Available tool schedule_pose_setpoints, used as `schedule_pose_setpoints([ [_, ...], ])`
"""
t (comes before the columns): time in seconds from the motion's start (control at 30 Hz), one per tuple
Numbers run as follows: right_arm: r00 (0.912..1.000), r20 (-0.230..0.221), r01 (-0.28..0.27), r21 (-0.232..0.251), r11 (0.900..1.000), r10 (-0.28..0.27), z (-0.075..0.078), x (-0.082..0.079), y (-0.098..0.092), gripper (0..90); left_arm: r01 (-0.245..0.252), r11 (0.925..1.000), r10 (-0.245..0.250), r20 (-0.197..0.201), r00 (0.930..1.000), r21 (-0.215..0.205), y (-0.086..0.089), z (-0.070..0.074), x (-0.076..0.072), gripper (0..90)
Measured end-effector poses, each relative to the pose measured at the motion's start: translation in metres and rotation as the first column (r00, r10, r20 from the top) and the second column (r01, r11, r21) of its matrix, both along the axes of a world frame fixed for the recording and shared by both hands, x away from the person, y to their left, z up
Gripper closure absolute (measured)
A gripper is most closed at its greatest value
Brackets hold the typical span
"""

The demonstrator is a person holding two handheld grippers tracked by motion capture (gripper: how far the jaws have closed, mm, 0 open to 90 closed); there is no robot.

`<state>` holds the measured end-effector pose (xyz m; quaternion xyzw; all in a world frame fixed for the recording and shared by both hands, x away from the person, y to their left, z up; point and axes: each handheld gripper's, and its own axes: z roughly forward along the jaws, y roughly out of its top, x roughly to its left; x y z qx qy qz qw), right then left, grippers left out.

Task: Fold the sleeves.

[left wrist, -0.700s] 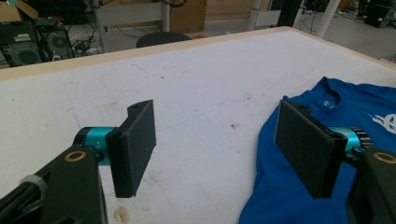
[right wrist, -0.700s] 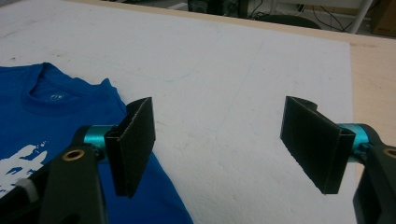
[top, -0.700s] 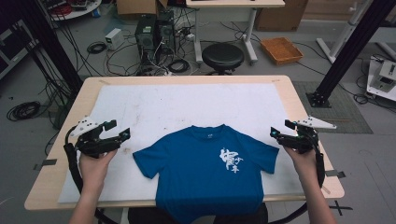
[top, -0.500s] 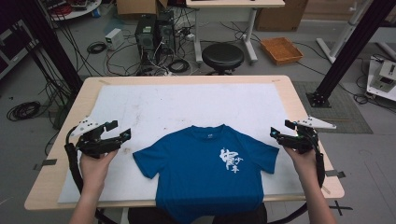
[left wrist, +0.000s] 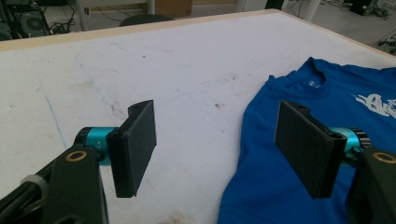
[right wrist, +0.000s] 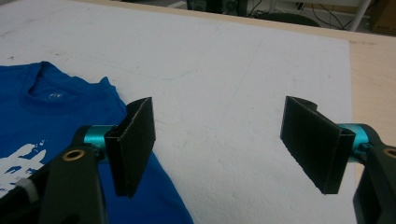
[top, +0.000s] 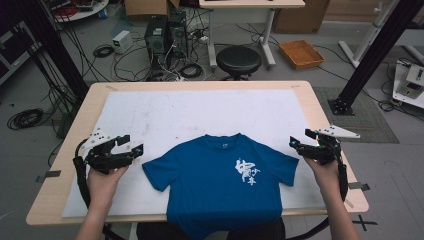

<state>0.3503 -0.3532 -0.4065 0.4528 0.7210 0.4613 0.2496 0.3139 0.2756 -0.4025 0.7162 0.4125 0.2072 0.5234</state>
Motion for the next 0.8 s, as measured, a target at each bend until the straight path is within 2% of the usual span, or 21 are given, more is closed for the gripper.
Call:
schedule_pose_setpoints([
  [0.1, 1.0000, 0.003, 0.001, 0.001, 1.000, -0.001, 0.000, 0.000, 0.000, 26.4, 0.016, 0.9999, -0.016, -0.016, 0.9997, -0.002, -0.002, -0.005, -0.005, 34.9],
  [0.17, 1.0000, -0.007, -0.001, -0.001, 1.000, 0.001, -0.002, 0.000, 0.001, 26.4, 0.037, 0.9992, -0.037, -0.055, 0.9978, -0.016, -0.002, -0.014, -0.009, 38.2],
  [0.2, 1.0000, -0.007, -0.001, -0.001, 1.000, 0.001, -0.002, 0.000, 0.001, 26.4, 0.036, 0.9992, -0.037, -0.077, 0.9963, -0.015, -0.002, -0.017, -0.011, 38.2],
  [0.27, 0.9999, -0.014, -0.002, -0.010, 1.000, 0.002, -0.003, 0.001, 0.002, 26.5, 0.047, 0.9989, -0.047, -0.102, 0.9937, -0.010, -0.002, -0.023, -0.013, 43.9],
  [0.33, 0.9999, -0.013, -0.004, -0.013, 1.000, 0.004, -0.004, 0.001, 0.003, 26.5, 0.039, 0.9993, -0.038, -0.135, 0.9902, -0.001, -0.001, -0.028, -0.013, 45.5],
  [0.37, 0.9999, -0.014, -0.005, -0.014, 1.000, 0.005, -0.004, 0.002, 0.003, 26.6, 0.028, 0.9996, -0.027, -0.151, 0.9881, 0.002, -0.001, -0.030, -0.013, 50.6],
  [0.4, 0.9999, -0.015, -0.003, -0.016, 1.000, 0.003, -0.004, 0.002, 0.003, 26.6, 0.017, 0.9999, -0.017, -0.170, 0.9854, -0.003, -0.001, -0.031, -0.011, 51.5],
  [0.5, 0.9999, -0.015, -0.003, -0.014, 1.000, 0.003, -0.004, 0.001, 0.003, 26.6, 0.015, 0.9999, -0.016, -0.225, 0.9742, -0.009, -0.002, -0.037, -0.008, 56.5],
  [0.57, 0.9999, -0.015, 0.000, -0.014, 1.000, -0.001, -0.004, 0.001, 0.002, 26.6, 0.020, 0.9998, -0.020, -0.231, 0.9727, -0.005, -0.003, -0.038, -0.007, 57.3],
  [0.8, 0.9999, -0.016, -0.001, -0.015, 1.000, 0.001, -0.004, 0.002, 0.001, 26.7, 0.011, 0.9998, -0.006, -0.280, 0.9601, 0.018, -0.010, -0.043, -0.004, 59.6],
])
